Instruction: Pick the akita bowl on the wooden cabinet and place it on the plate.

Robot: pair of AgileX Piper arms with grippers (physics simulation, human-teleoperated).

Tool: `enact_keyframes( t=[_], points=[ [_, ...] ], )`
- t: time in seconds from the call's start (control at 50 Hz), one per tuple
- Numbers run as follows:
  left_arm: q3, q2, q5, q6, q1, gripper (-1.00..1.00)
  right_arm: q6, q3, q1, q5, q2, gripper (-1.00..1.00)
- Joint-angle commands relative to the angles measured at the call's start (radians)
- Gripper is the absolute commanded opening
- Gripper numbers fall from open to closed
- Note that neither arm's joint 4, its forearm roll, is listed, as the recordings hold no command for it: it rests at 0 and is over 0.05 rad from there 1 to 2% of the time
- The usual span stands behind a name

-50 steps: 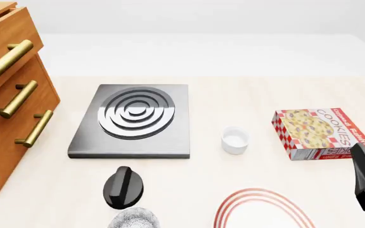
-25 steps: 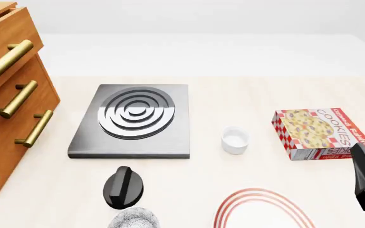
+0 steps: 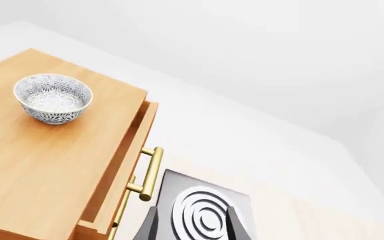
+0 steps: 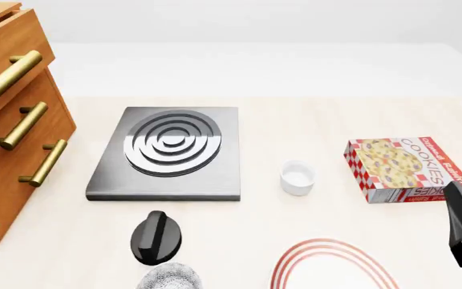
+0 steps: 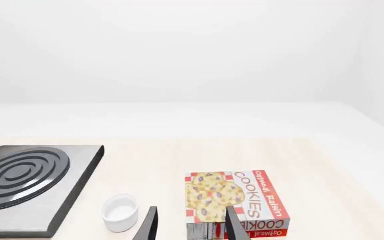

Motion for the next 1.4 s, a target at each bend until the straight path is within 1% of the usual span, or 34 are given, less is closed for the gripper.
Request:
enact_keyframes(
  t=[0.02, 0.3, 0.36, 0.42, 0.48, 0.54, 0.64, 0.76, 0.84, 0.96, 1.06, 1.26, 1.4],
  points=[
    [-0.044, 0.044, 0.001, -0.029, 0.037, 1.00, 0.000, 0.000, 0.000, 0.000, 0.000, 1.00],
    [-0.088, 0.095, -0.011, -0.046, 0.105, 1.00, 0.000, 0.000, 0.000, 0.000, 0.000, 1.00],
    [-0.104, 0.116, -0.022, -0.054, 0.141, 1.00, 0.000, 0.000, 0.000, 0.000, 0.000, 1.00],
    [-0.115, 0.127, -0.025, -0.057, 0.157, 1.00, 0.000, 0.000, 0.000, 0.000, 0.000, 1.00],
    [-0.146, 0.147, -0.020, -0.071, 0.195, 1.00, 0.000, 0.000, 0.000, 0.000, 0.000, 1.00],
    [-0.153, 0.157, -0.020, -0.079, 0.208, 1.00, 0.000, 0.000, 0.000, 0.000, 0.000, 1.00],
    [-0.181, 0.191, -0.029, -0.100, 0.259, 1.00, 0.000, 0.000, 0.000, 0.000, 0.000, 1.00],
    [-0.183, 0.208, -0.044, -0.116, 0.294, 1.00, 0.000, 0.000, 0.000, 0.000, 0.000, 1.00],
    [-0.164, 0.223, -0.061, -0.131, 0.316, 1.00, 0.000, 0.000, 0.000, 0.000, 0.000, 1.00],
    [-0.154, 0.248, -0.083, -0.155, 0.343, 1.00, 0.000, 0.000, 0.000, 0.000, 0.000, 1.00],
    [-0.155, 0.260, -0.092, -0.161, 0.357, 1.00, 0.000, 0.000, 0.000, 0.000, 0.000, 1.00],
    [-0.188, 0.328, -0.122, -0.184, 0.408, 1.00, 0.000, 0.000, 0.000, 0.000, 0.000, 1.00],
    [-0.198, 0.370, -0.140, -0.193, 0.427, 1.00, 0.000, 0.000, 0.000, 0.000, 0.000, 1.00]
  ],
)
